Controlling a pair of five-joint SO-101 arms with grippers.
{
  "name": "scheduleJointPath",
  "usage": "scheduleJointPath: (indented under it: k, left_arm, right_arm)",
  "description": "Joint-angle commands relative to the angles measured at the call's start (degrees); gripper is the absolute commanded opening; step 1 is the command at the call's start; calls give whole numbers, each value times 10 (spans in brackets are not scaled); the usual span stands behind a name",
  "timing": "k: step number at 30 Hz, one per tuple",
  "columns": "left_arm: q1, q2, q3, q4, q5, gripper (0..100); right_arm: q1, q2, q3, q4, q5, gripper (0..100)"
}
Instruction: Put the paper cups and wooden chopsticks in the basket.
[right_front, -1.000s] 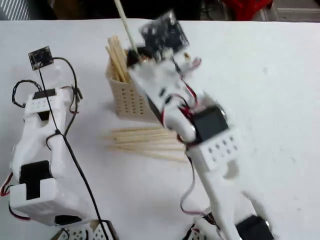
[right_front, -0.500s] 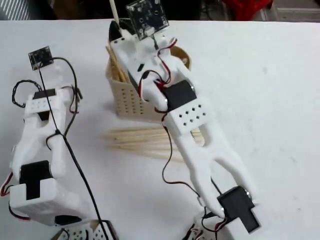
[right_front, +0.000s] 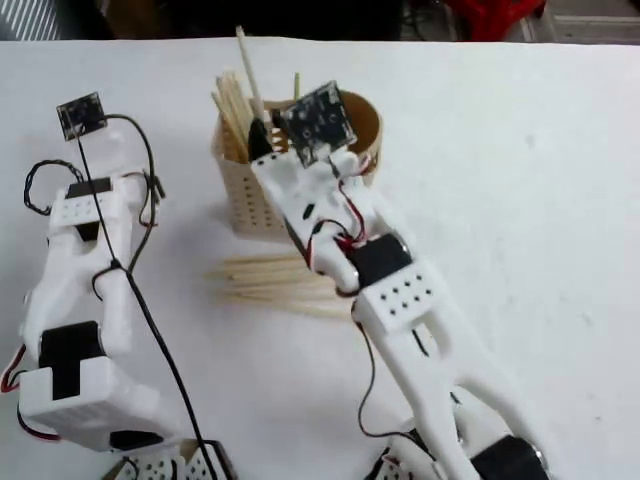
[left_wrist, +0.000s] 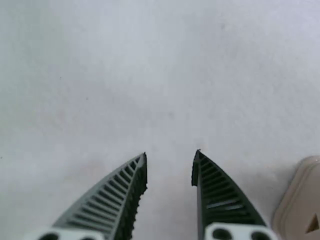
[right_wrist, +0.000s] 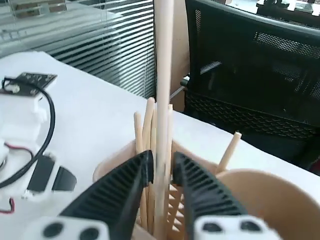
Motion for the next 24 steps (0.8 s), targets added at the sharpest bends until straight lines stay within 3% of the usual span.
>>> scheduleJointPath:
  k: [1, 10, 19, 24]
  left_arm:
    - [4, -15, -4, -11, 4, 165]
    - [4, -15, -4, -11, 4, 165]
    - [4, -15, -4, -11, 4, 165]
    - [4, -15, -3, -11, 4, 165]
  right_arm:
    - [-6, -65, 0, 71, 25, 221]
    - [-5, -247, -7, 372, 41, 246]
    - [-80, -170, 7, 567, 281, 148]
    - [-86, -7, 47, 543, 352, 191]
